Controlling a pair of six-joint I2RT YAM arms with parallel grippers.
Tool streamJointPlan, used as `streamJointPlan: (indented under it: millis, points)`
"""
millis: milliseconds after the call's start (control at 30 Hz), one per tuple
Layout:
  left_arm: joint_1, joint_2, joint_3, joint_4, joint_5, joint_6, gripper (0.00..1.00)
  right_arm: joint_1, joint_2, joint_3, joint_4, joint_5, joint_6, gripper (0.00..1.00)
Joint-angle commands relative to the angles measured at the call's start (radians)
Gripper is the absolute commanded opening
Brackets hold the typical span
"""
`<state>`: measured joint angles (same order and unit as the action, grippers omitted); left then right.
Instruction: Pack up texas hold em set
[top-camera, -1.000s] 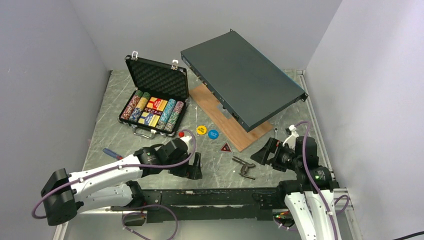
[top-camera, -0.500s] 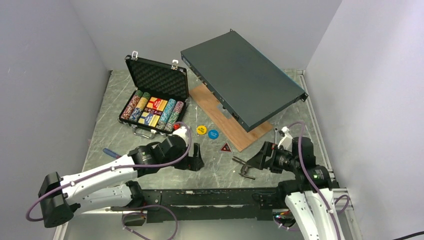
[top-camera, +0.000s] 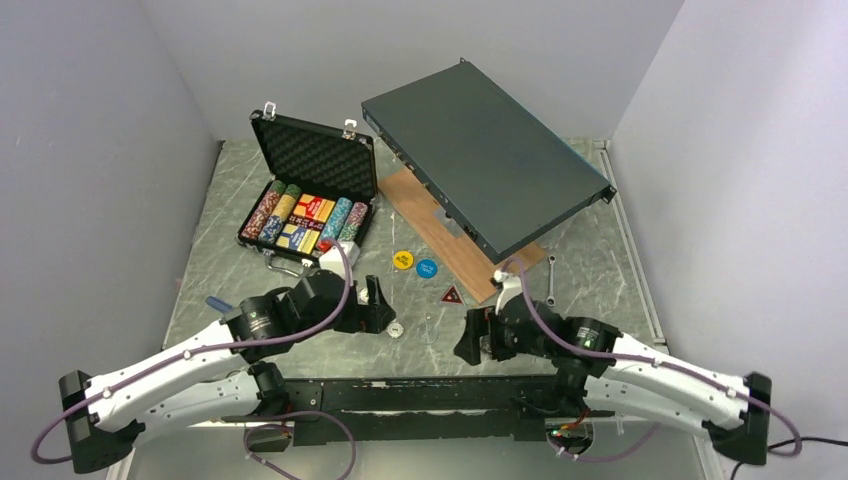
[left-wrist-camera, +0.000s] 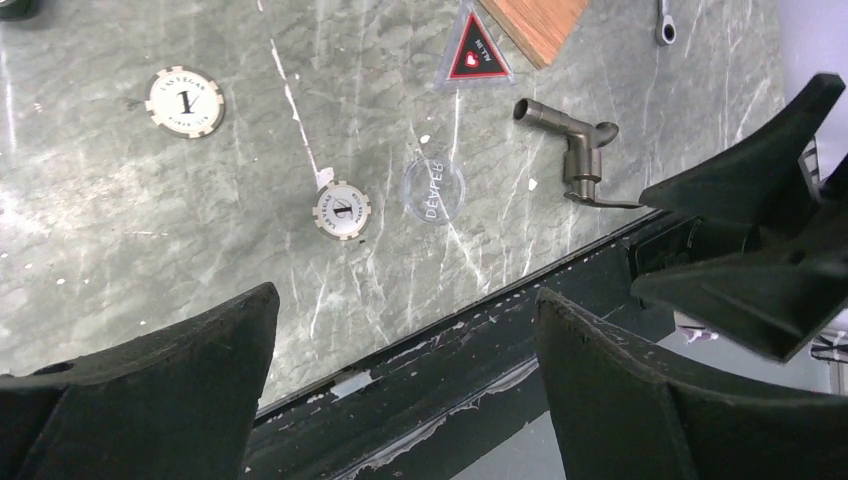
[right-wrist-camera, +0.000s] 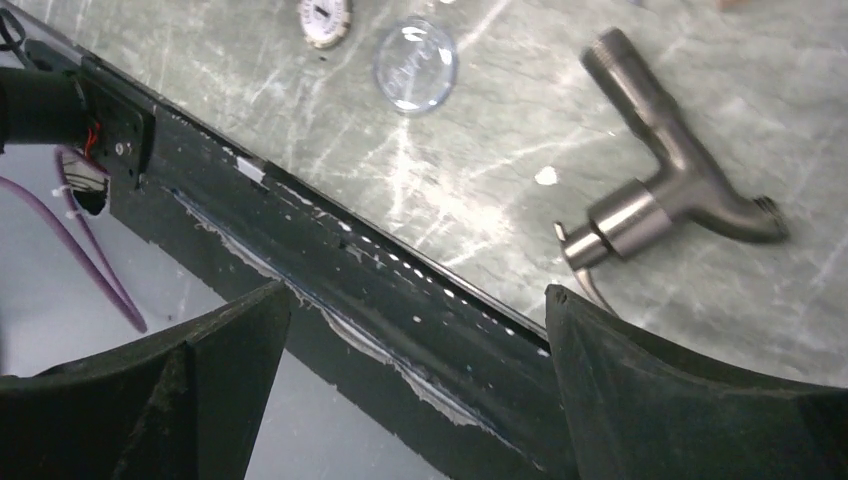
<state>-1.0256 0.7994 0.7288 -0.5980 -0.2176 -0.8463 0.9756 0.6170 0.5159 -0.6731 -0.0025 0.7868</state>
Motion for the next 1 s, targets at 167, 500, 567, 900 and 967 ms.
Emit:
streamJointPlan:
  millis: [167, 500, 567, 900, 967]
  points:
    - [0.001, -0.1, 0.012, -0.129, -0.099, -0.035, 0.99, 0.623, 0.241, 0.088, 0.213, 0.828, 0.105, 1.0]
    - [0.001, -0.148, -0.002, -0.163, -0.114, -0.077, 0.99, 0.668, 0.476, 0.236, 0.064, 0.996, 0.181, 0.99]
    - [0.002, -0.16, 0.01, -0.18, -0.129, -0.078, 0.99, 0.656, 0.532, 0.267, 0.006, 1.011, 0.219, 0.99]
    - [0.002, -0.226, 0.1, -0.333, -0.212, -0.072, 0.99, 0.443, 0.918, 0.506, -0.068, 0.932, 0.13, 0.44]
    - [0.002, -0.256, 0.105, -0.363, -0.222, -0.078, 0.99, 0.41, 0.995, 0.568, -0.101, 0.947, 0.084, 0.39]
